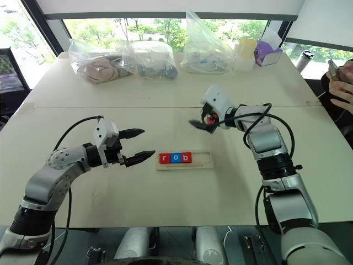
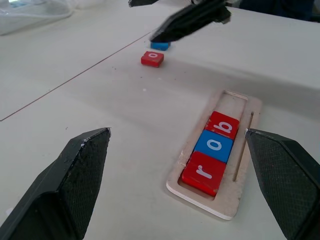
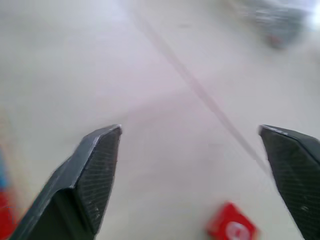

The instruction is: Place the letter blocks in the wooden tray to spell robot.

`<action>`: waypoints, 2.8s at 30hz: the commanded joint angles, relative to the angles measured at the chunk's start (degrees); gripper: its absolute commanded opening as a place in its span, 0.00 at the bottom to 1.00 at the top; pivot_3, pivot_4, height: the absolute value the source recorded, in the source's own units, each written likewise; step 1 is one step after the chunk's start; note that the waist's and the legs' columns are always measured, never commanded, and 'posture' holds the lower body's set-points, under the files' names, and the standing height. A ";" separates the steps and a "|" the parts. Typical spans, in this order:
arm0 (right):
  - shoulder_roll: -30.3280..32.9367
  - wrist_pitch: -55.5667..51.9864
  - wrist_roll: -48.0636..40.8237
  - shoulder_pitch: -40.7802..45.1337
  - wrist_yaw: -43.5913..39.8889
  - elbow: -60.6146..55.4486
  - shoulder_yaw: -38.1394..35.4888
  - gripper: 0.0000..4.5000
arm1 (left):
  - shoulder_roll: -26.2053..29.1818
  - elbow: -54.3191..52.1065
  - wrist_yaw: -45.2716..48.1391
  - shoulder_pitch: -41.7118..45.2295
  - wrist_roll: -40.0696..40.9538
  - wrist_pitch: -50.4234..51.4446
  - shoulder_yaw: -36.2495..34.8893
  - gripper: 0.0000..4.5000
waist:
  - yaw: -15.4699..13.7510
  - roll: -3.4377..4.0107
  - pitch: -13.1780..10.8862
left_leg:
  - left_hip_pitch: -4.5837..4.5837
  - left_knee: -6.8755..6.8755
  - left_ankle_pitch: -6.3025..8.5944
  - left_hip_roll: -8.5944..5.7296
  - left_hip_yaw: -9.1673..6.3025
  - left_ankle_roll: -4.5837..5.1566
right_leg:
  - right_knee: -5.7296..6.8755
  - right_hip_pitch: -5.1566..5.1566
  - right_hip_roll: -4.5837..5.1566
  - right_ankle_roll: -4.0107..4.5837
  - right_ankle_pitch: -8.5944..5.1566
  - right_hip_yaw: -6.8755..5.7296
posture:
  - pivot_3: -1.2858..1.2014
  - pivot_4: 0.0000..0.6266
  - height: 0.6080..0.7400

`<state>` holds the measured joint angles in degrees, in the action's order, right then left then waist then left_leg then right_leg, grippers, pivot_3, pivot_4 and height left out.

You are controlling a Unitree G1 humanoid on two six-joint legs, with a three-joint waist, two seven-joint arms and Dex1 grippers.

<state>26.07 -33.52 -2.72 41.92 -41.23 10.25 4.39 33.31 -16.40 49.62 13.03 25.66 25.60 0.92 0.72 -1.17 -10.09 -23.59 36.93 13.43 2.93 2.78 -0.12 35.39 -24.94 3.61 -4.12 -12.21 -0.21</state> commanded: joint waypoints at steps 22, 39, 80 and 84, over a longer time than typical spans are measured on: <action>-14.07 -8.32 1.77 -2.55 29.98 2.48 -6.51 0.99 | -0.48 -1.30 0.07 1.21 0.40 -0.87 -0.24 1.00 | 0.41 0.10 -0.05 | -0.04 -0.10 0.00 0.02 0.00 0.01 | 0.04 -0.10 -0.07 -0.02 0.00 0.02 | 0.52 0.24 1.00; -10.51 -18.16 1.05 -5.81 27.89 -10.28 -5.80 0.27 | -1.45 -1.07 -0.39 1.55 0.02 -1.06 0.46 1.00 | -0.02 0.12 -0.05 | -0.07 -0.10 -0.01 0.01 -0.02 0.02 | 0.03 -0.12 -0.05 -0.02 0.00 0.02 | 0.52 0.24 1.00; 34.92 7.43 -10.42 -34.31 -18.92 -33.67 -6.25 0.99 | -3.46 2.20 0.74 4.27 -1.18 -2.65 2.19 1.00 | -0.16 0.01 -0.32 | -0.77 0.10 0.01 -0.06 -0.21 0.02 | -0.30 -0.44 -0.06 -0.25 -0.15 -0.06 | 0.52 0.24 1.00; 32.55 16.57 -11.56 -29.33 -24.43 -20.37 -4.84 0.99 | -3.50 2.87 0.84 4.73 -1.39 -2.94 2.24 1.00 | 0.14 -0.01 -0.35 | -0.76 0.24 0.01 -0.08 -0.14 0.02 | -0.30 -0.41 -0.04 -0.23 -0.13 -0.01 | 0.52 0.24 1.00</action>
<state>59.10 -20.58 -13.46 10.75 -63.36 -12.86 -0.03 29.74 -13.11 50.45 16.83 24.27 23.27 3.55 0.85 -1.18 -10.45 -24.34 37.18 13.44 2.85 2.65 -0.09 35.12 -25.35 3.56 -4.35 -12.33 -0.21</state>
